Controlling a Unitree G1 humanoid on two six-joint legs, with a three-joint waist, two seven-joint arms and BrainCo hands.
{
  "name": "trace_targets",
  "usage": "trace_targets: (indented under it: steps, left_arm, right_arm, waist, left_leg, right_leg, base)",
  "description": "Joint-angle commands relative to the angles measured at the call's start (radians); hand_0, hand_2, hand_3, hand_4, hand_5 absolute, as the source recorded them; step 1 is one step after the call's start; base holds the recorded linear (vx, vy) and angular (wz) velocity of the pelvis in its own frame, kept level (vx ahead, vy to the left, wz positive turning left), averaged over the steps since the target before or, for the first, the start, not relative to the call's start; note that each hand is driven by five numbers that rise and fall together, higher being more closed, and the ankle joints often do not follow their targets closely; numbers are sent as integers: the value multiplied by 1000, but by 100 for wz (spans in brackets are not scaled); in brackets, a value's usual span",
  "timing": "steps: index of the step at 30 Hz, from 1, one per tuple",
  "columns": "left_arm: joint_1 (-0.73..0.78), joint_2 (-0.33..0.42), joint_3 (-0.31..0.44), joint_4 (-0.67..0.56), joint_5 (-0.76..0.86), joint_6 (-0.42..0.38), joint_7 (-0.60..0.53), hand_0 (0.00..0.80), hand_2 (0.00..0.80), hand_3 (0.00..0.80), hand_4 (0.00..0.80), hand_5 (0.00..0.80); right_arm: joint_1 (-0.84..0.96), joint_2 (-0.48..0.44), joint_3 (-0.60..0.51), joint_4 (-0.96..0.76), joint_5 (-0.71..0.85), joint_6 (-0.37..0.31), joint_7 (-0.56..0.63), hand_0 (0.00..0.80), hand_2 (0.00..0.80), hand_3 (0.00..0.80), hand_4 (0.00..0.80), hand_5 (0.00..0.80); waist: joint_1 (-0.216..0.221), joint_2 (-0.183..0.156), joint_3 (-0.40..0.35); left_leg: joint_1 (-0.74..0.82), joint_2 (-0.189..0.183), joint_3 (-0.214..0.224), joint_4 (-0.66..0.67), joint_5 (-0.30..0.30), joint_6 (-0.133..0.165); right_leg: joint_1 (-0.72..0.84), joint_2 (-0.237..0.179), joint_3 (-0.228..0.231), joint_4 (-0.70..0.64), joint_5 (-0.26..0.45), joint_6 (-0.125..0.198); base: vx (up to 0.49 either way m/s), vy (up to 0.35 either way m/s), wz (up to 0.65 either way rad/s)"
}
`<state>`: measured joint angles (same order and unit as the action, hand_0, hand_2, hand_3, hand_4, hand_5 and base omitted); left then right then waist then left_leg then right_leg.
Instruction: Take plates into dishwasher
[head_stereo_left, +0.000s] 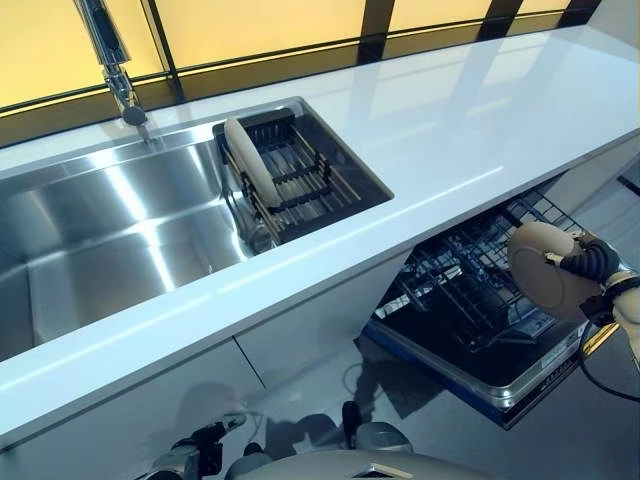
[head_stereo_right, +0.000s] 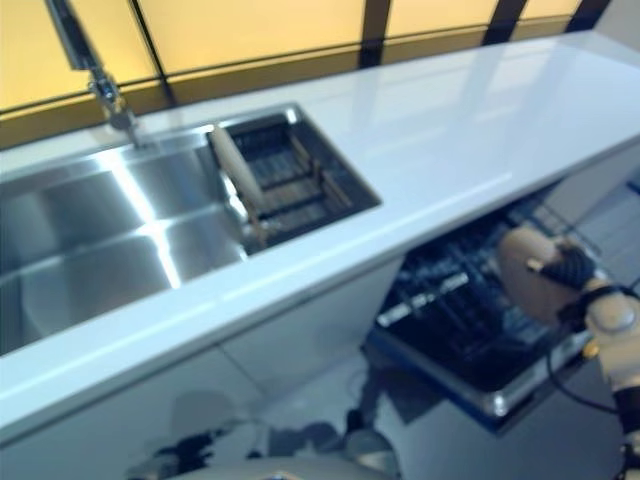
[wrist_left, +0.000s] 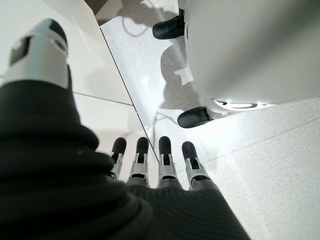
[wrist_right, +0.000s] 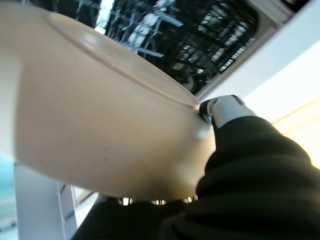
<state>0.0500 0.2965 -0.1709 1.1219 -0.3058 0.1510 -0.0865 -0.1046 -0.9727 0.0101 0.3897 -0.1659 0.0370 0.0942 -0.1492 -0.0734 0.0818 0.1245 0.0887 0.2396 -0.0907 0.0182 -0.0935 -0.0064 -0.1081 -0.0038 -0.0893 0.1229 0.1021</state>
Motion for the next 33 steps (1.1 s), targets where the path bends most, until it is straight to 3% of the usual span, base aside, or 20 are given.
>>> trace_targets:
  steps: [1, 17, 33]
  left_arm:
    - [-49, 17, 20, 31, 31, -10, 6, 0, 0, 0, 0, 0]
    - [-45, 18, 3, 22, 43, -8, -13, 0, 0, 0, 0, 0]
    - [-57, 21, -29, 14, 23, -25, -27, 0, 0, 0, 0, 0]
  right_arm:
    - [-101, 15, 16, -40, -61, -38, -68, 800, 800, 800, 800, 800]
    - [-211, 112, 118, 107, 114, 6, -72, 800, 800, 800, 800, 800]
    - [-326, 161, 229, 259, 81, 30, -53, 800, 800, 800, 800, 800]
  waist:
    - [29, -18, 37]
    - [75, 7, 49]
    - [107, 30, 63]
  left_leg:
    - [3, -46, -50, 15, -55, 91]
    - [-2, -47, -76, 19, -53, 82]
    - [-8, -49, -97, 27, -50, 72]
  right_leg:
    - [4, 5, -20, 33, -2, 49]
    - [16, -15, -55, 32, -12, 44]
    - [24, -30, -81, 29, -16, 39]
  base:
    - [0, 0, 0]
    - [9, -6, 4]
    - [9, -11, 4]
